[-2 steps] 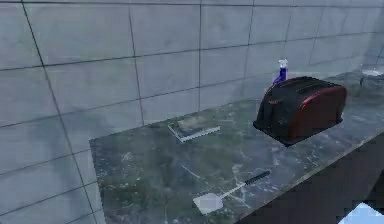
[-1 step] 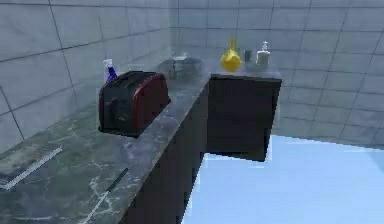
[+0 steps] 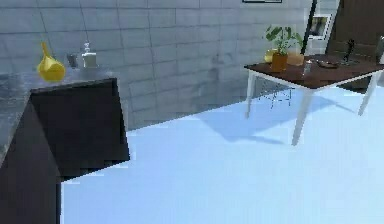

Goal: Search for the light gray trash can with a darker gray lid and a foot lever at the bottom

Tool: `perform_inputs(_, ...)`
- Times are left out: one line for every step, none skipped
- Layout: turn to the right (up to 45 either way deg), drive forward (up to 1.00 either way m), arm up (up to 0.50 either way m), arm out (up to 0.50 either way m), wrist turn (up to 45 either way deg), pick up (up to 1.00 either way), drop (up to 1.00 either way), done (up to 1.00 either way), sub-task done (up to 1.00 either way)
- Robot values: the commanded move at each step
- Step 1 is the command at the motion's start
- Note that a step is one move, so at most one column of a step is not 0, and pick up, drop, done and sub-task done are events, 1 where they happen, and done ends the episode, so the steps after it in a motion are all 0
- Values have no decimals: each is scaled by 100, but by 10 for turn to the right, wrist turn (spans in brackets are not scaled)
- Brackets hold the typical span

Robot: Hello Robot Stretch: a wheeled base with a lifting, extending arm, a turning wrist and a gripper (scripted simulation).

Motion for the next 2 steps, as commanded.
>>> perform_inputs(90,0,0,0,0,0,0,0,0)
perform_inputs(0,30,0,0,0,0,0,0,0)
